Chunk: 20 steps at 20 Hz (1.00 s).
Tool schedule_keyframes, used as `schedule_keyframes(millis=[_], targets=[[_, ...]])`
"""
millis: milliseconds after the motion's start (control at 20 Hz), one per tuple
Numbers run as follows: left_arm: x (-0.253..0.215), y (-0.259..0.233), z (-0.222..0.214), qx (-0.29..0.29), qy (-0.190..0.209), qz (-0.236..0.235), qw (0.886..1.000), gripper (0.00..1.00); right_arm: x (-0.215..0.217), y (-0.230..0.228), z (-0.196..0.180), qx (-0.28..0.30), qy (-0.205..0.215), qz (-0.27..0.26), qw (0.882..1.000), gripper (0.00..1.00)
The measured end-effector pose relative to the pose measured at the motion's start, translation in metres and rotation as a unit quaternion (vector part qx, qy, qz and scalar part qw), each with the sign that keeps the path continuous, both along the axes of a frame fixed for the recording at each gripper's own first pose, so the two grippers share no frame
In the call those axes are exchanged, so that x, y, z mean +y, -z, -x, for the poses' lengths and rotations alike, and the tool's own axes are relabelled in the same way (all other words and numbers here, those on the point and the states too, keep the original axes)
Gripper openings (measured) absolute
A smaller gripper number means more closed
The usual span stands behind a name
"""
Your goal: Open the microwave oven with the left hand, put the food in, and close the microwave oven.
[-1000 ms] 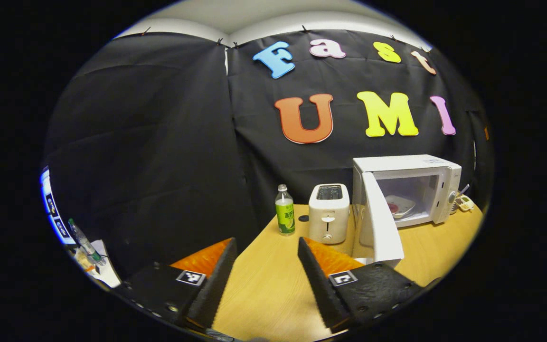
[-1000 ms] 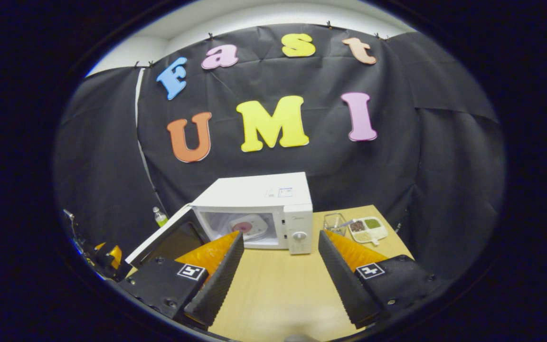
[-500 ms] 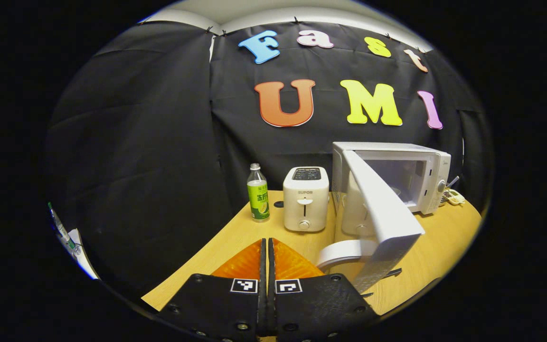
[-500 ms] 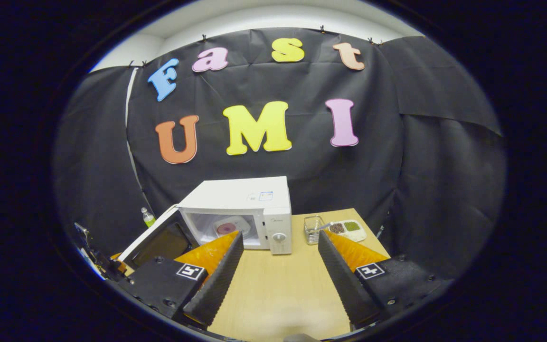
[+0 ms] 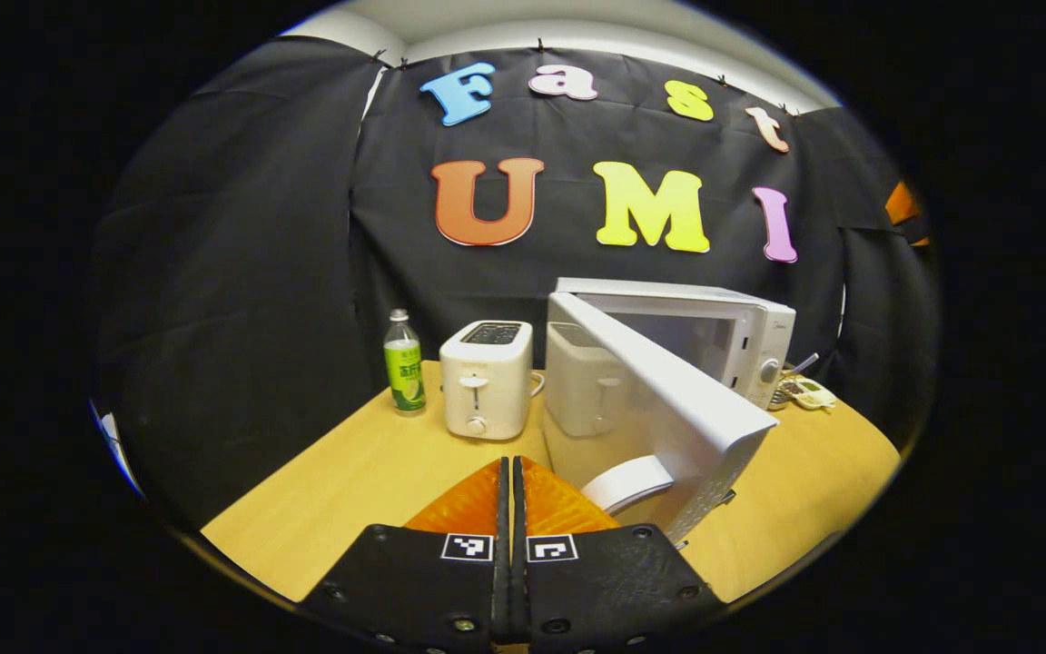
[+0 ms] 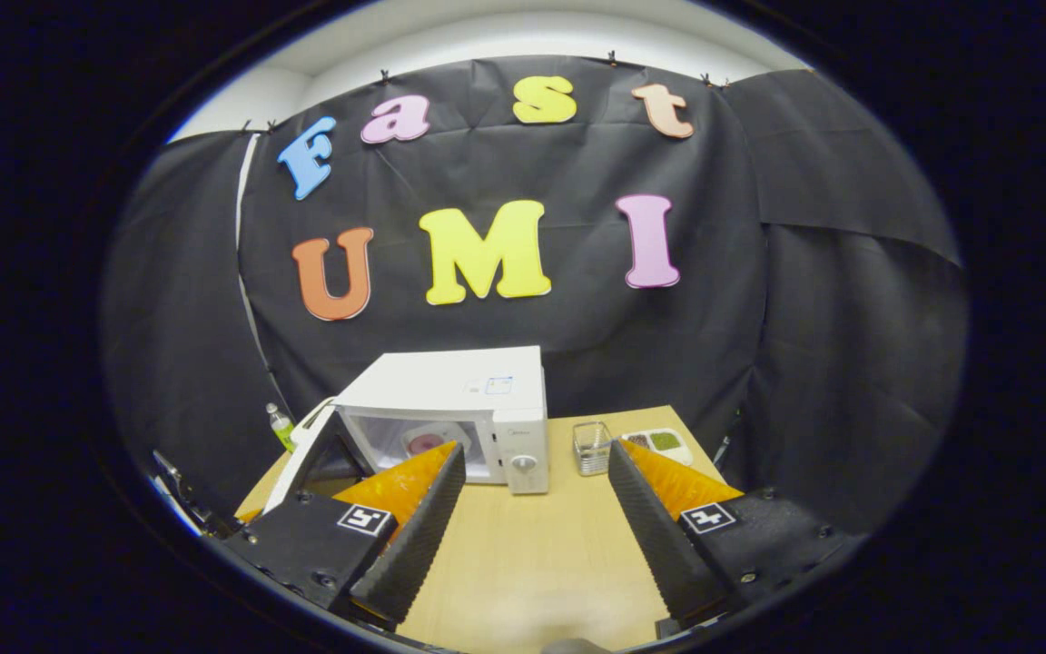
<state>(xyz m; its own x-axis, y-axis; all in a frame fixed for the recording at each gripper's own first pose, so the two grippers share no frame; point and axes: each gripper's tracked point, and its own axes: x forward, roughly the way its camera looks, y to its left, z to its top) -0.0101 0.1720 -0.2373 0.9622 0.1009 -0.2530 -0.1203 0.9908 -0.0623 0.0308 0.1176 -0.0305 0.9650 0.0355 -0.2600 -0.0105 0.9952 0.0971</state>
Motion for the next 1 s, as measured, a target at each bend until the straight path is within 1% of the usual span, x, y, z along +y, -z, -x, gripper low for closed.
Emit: schedule_keyframes(millis=[100,150,200,250,300,450,500,550,600,650,850,1000], targets=[[-0.041,-0.002,-0.008,-0.003,0.036,0.01,0.999,0.0,-0.004,-0.006,0.001,-0.003,0.001,0.005,1.0,1.0],[-0.059,-0.004,-0.014,-0.005,0.054,0.009,0.999,0.0,-0.004,-0.01,0.001,-0.009,-0.002,0.002,1.0,0.92],[-0.076,-0.006,-0.023,-0.011,0.071,0.009,0.997,0.0,-0.005,-0.011,-0.001,-0.01,-0.004,0.001,1.0,0.92],[-0.091,-0.009,-0.03,-0.017,0.089,0.011,0.996,0.1,-0.011,-0.011,0.0,-0.009,-0.001,0.005,1.0,1.0],[-0.107,-0.013,-0.04,-0.021,0.105,0.012,0.994,0.0,-0.017,-0.011,0.0,-0.009,0.004,0.008,1.0,1.0],[-0.15,-0.018,-0.075,-0.029,0.146,0.011,0.989,0.0,-0.032,-0.013,-0.002,-0.004,0.021,0.009,1.0,1.0],[-0.163,-0.019,-0.086,-0.031,0.156,0.012,0.987,0.0,-0.038,-0.012,-0.004,-0.003,0.026,0.006,1.0,1.0],[-0.176,-0.024,-0.098,-0.038,0.166,0.013,0.985,0.11,-0.043,-0.014,-0.007,-0.002,0.033,-0.002,0.999,1.0],[-0.187,-0.025,-0.109,-0.041,0.171,0.011,0.984,0.11,-0.048,-0.015,-0.008,0.001,0.038,-0.008,0.999,1.0],[-0.199,-0.024,-0.122,-0.041,0.182,0.013,0.982,0.0,-0.054,-0.015,-0.01,0.002,0.045,-0.009,0.999,1.0],[-0.237,-0.027,-0.168,-0.048,0.21,0.003,0.976,0.0,-0.071,-0.016,-0.018,0.009,0.064,-0.005,0.998,1.0],[-0.254,-0.029,-0.205,-0.052,0.219,-0.008,0.974,0.0,-0.082,-0.01,-0.026,0.019,0.073,-0.004,0.997,1.0]])
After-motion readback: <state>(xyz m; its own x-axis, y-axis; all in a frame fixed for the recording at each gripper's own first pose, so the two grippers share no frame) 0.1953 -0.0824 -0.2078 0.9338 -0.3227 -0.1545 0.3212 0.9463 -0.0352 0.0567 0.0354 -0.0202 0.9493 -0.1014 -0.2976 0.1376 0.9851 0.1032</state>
